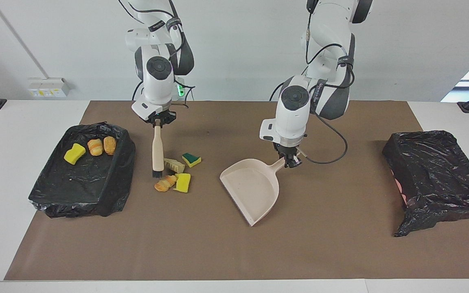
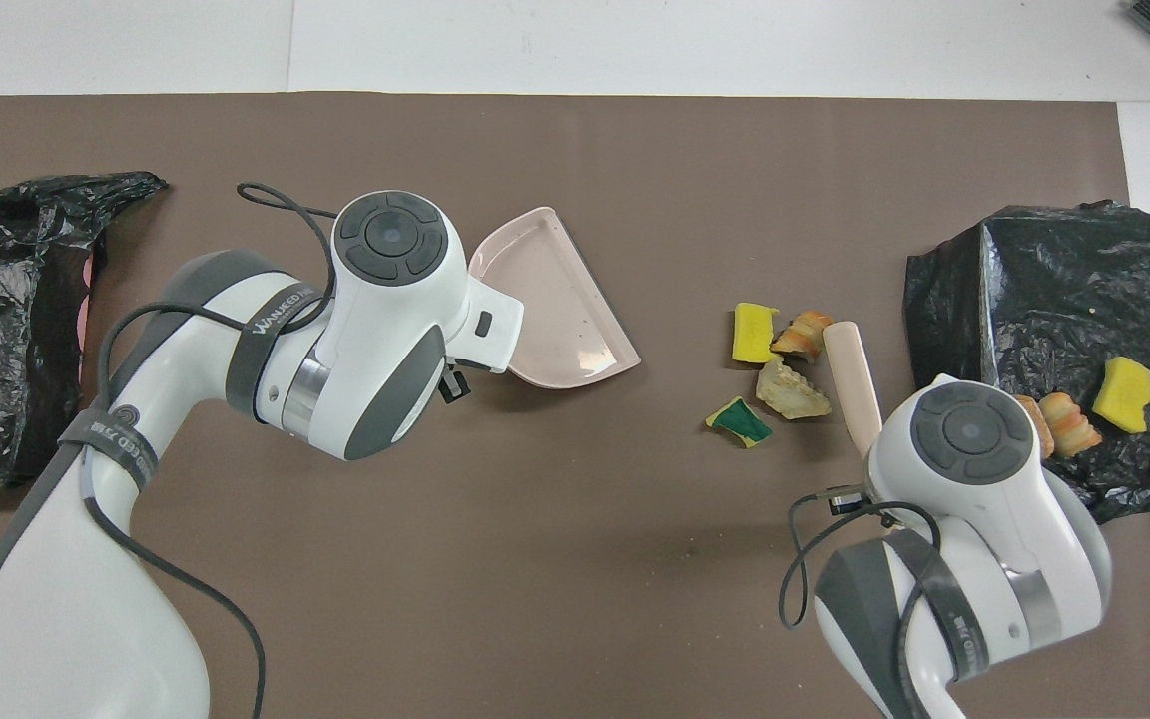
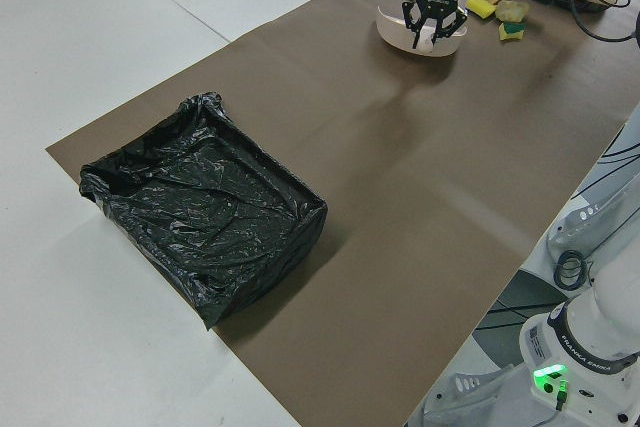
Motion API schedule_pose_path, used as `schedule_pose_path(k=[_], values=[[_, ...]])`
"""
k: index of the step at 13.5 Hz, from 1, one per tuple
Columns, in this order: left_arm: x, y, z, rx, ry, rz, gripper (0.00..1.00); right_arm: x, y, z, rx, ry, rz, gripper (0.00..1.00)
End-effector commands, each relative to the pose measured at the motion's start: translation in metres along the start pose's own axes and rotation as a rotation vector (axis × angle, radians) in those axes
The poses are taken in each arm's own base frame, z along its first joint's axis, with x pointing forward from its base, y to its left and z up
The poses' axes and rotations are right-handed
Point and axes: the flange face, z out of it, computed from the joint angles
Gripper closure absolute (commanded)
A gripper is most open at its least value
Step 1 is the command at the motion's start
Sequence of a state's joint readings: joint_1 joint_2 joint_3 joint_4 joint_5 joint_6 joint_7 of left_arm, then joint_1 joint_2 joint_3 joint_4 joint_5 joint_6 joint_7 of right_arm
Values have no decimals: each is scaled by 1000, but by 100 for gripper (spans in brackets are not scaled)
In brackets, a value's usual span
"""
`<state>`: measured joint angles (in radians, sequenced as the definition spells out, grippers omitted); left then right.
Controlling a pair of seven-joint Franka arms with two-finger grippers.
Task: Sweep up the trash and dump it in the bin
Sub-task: 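Sweep the sponge pieces into the dustpan with the right gripper's brush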
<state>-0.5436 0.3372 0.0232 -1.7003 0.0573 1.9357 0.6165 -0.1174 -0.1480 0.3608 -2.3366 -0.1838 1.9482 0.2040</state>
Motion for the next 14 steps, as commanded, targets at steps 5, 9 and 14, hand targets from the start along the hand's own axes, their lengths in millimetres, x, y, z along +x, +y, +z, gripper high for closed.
schedule_pose_path(k=[5,9,14], values=[[-24,78,20,37,-7,144,100,7,-2,17,67,-43,8,100],[-20,103,29,87,3,207,100,2,-43,27,177,-101,91,100],[-25,116,33,103,-9,238,100,-3,-109,20,324,-108,66,100]])
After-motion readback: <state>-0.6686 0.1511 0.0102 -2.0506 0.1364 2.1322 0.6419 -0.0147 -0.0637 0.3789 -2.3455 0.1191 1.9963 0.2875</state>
